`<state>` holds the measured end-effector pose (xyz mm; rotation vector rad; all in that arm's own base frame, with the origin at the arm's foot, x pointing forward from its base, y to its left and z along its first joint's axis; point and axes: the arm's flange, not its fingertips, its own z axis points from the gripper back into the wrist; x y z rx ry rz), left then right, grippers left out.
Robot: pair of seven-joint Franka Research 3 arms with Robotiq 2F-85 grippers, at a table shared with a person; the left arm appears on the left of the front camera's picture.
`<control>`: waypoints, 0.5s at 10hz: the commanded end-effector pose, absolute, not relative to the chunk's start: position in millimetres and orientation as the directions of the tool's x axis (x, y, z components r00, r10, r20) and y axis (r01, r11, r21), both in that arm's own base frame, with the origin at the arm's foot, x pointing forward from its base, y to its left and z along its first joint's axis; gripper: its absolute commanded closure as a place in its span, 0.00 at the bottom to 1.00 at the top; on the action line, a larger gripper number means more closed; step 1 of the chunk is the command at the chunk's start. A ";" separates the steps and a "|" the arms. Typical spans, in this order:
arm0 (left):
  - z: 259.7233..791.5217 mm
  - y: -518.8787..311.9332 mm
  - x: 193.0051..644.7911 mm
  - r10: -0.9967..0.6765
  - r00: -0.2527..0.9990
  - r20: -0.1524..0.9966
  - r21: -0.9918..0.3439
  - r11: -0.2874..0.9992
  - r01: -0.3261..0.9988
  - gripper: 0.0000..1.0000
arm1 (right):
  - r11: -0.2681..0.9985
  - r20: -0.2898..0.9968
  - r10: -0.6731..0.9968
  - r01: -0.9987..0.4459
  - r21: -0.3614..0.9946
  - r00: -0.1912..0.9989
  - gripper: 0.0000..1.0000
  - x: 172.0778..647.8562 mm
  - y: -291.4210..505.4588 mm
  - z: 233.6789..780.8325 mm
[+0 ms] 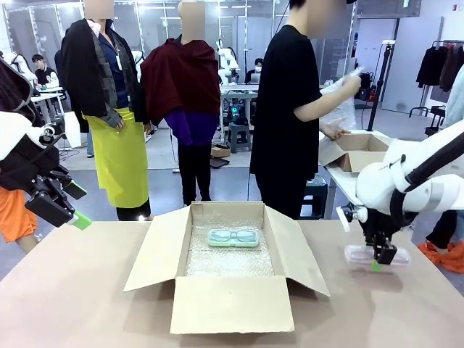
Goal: Pack the glasses set securely to prepare it for shipping.
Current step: Put the Glasses case from the right side of the table into the Package Box.
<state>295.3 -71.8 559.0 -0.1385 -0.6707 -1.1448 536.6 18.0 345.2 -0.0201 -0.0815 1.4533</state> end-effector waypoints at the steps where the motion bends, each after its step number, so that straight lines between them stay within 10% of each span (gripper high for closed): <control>1: 559.5 -70.2 295.8 -0.793 0.232 0.563 0.232 0.421 0.877 0.00 | 0.182 0.006 0.983 -0.980 -0.076 0.182 0.59 530.6 38.9 404.1; 5: 559.5 -70.2 295.8 -0.793 0.232 0.563 0.232 0.421 0.877 0.00 | 0.164 -0.053 0.983 -0.974 -0.156 0.174 0.59 518.6 76.7 466.7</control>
